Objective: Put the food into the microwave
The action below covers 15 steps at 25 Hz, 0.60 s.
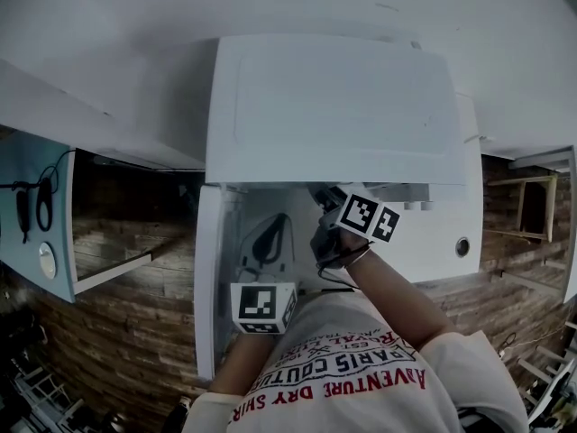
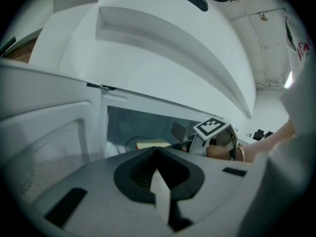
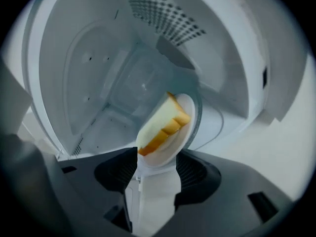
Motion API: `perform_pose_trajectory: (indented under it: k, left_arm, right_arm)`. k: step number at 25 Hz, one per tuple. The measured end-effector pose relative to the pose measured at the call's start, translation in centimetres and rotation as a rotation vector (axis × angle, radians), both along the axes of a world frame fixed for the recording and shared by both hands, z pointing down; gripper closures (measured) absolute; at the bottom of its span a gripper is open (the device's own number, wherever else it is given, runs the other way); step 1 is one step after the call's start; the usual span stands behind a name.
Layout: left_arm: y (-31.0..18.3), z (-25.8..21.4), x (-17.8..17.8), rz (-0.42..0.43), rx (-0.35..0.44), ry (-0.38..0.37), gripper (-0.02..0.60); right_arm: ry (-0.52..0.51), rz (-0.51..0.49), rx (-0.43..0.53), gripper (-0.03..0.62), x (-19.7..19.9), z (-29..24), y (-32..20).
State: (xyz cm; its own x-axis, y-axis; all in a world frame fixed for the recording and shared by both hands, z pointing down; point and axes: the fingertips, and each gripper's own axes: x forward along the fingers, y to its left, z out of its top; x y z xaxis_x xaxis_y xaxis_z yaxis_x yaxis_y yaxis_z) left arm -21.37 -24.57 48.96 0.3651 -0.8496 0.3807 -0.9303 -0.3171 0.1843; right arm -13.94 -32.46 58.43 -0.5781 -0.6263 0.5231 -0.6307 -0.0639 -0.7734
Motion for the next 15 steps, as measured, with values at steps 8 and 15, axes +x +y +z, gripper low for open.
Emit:
perform_pose_trajectory:
  k: [8, 15]
  left_arm:
    - [-0.3, -0.1, -0.5, -0.004, 0.007, 0.011, 0.575]
    - [-0.2, 0.0, -0.7, 0.000, -0.001, 0.013, 0.575]
  right_arm:
    - [0.162, -0.342, -0.092, 0.360, -1.6, 1.8, 2.4]
    - [0.247, -0.373, -0.088, 0.380, -1.2, 2.5, 3.5]
